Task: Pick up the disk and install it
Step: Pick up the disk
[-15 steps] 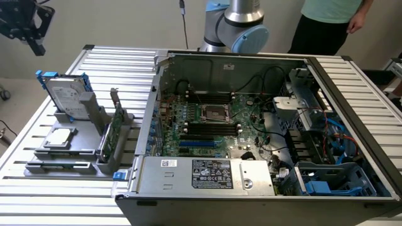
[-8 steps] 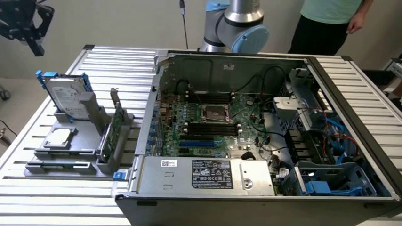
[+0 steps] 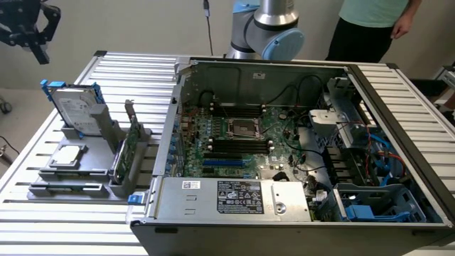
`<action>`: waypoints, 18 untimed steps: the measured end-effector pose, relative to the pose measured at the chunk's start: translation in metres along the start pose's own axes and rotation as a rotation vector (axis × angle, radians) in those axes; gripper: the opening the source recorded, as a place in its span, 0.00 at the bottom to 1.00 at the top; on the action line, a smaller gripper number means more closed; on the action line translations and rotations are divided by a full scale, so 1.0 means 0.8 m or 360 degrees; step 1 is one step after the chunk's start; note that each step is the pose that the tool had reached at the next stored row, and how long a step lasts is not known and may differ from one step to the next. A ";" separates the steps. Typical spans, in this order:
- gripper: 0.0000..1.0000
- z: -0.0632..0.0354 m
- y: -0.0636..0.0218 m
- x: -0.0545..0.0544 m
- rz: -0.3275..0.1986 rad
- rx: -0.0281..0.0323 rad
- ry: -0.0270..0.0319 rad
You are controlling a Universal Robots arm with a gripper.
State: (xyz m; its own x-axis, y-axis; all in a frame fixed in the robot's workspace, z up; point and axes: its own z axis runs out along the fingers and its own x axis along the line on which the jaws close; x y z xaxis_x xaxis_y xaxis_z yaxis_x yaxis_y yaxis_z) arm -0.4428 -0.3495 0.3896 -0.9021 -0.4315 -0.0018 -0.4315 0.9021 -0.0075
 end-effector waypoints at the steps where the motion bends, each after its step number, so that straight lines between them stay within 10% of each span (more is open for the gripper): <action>1: 0.11 0.000 0.000 0.000 -0.0026 0.00021 0.00008; 18: 0.11 0.000 0.000 0.000 -0.0485 0.00324 0.00118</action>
State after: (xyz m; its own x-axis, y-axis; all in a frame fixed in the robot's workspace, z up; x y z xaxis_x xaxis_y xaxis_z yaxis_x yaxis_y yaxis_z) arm -0.4431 -0.3495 0.3895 -0.7311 -0.6822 0.0109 -0.6822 0.7306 -0.0266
